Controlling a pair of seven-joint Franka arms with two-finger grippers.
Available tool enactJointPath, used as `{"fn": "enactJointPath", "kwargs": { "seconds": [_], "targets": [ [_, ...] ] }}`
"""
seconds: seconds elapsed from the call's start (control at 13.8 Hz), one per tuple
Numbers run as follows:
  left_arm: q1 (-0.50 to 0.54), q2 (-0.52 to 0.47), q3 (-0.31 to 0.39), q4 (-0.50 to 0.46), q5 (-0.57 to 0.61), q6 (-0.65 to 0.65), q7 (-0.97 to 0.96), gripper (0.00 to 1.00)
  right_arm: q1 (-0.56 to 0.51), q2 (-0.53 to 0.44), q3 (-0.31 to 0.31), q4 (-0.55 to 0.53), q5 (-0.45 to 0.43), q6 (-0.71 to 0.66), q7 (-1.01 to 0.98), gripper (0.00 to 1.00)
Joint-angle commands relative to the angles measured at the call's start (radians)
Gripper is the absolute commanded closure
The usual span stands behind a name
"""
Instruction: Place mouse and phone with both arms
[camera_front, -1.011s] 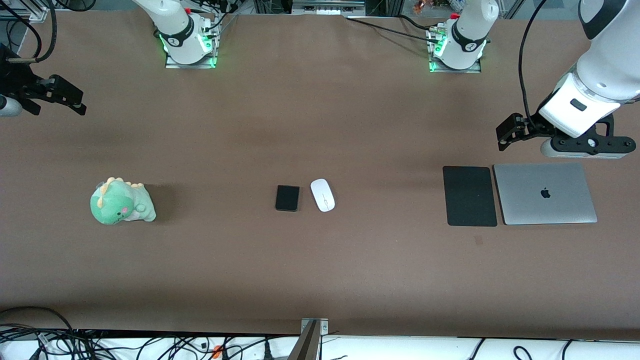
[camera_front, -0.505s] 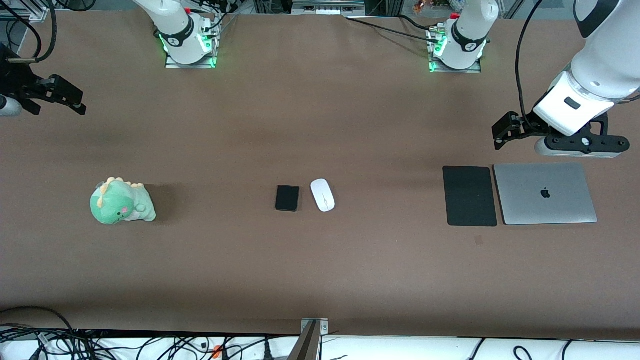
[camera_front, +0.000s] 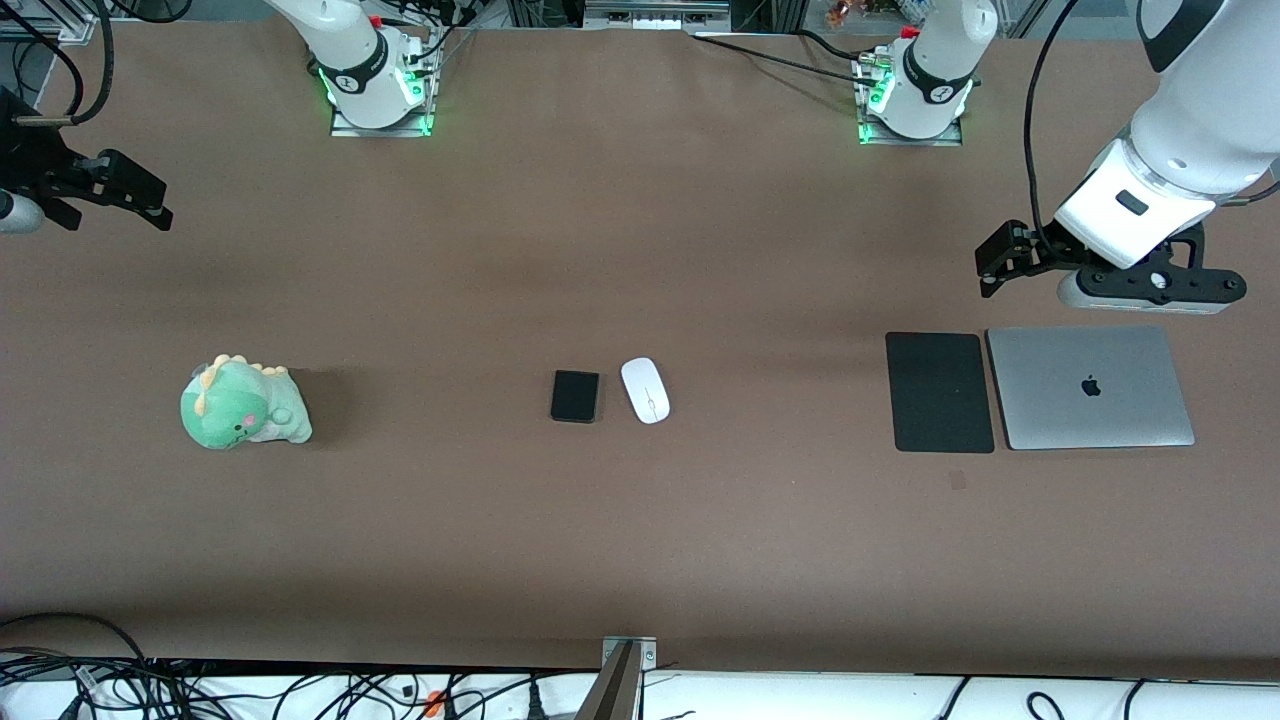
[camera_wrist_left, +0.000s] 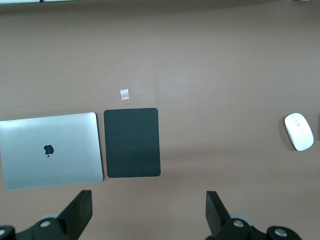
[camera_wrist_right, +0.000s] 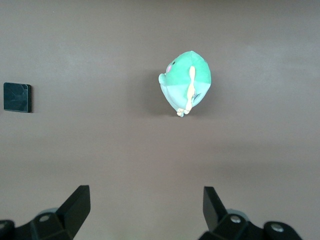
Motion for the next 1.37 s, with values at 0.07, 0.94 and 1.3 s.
{"fn": "enactJointPath", "kwargs": {
  "seconds": [0.07,0.94,1.3],
  "targets": [
    [-0.005,0.003,-0.009,0.014,0.025,-0.025,0.006,0.0,0.0,-0.011,0.001,-0.009,0.018,-0.006,-0.003,0.0],
    [0.009,0.029,-0.009,0.033,0.016,-0.028,0.018,0.0,0.005,-0.003,0.001,-0.017,0.018,-0.004,-0.003,0.0],
    [-0.005,0.053,-0.012,0.026,-0.01,-0.042,0.0,0.0,0.008,-0.003,0.001,-0.017,0.019,-0.001,-0.003,0.0]
  ]
}}
